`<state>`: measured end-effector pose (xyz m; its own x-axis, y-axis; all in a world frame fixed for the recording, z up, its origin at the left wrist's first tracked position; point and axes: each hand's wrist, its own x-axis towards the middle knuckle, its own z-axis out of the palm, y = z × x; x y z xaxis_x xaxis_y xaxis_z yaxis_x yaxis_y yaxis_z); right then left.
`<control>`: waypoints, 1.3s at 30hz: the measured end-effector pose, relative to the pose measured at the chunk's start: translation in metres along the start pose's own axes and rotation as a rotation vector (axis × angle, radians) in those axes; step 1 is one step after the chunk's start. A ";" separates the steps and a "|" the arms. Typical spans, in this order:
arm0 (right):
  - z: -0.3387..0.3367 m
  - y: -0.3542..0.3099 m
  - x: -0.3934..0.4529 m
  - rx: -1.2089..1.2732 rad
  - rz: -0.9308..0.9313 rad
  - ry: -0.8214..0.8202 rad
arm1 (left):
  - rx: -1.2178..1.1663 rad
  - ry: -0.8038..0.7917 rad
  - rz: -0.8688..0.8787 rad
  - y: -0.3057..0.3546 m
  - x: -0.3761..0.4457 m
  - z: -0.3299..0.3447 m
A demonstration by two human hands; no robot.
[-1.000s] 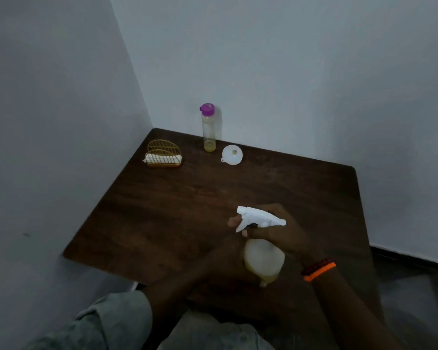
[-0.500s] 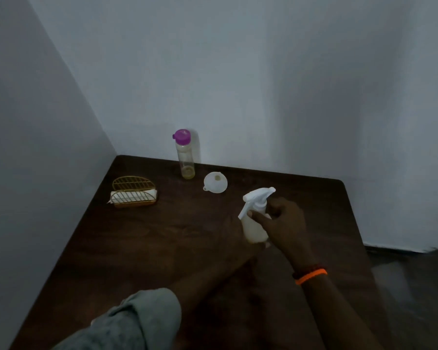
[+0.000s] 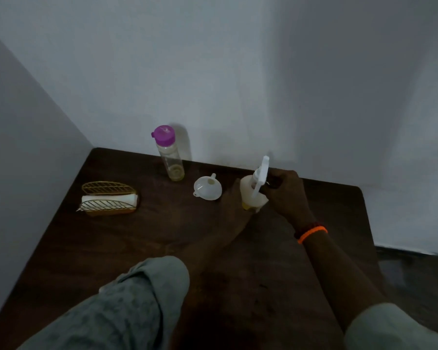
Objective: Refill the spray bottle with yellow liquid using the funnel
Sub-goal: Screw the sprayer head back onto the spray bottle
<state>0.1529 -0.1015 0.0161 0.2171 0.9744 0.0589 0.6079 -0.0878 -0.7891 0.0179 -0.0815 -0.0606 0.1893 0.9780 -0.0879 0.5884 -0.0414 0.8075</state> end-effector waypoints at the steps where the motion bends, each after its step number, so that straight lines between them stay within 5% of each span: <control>1: 0.002 0.005 0.008 0.001 0.001 0.000 | 0.010 -0.019 -0.017 0.000 0.005 0.004; 20: 0.009 0.048 0.038 0.136 0.046 -0.038 | -0.016 0.007 -0.075 0.009 0.016 0.018; 26: 0.018 0.061 -0.010 0.140 0.296 0.052 | 0.073 0.065 -0.104 0.006 -0.016 0.010; 30: 0.032 0.047 -0.064 0.159 0.435 0.069 | 0.108 -0.033 -0.112 0.001 -0.065 -0.007; 39: 0.098 -0.013 -0.123 0.234 0.352 -0.109 | 0.033 0.057 -0.303 -0.037 -0.130 -0.075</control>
<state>0.0434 -0.1995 -0.0408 0.2906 0.9107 -0.2937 0.3190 -0.3816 -0.8675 -0.0872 -0.1920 -0.0357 -0.0422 0.9567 -0.2880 0.6365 0.2479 0.7303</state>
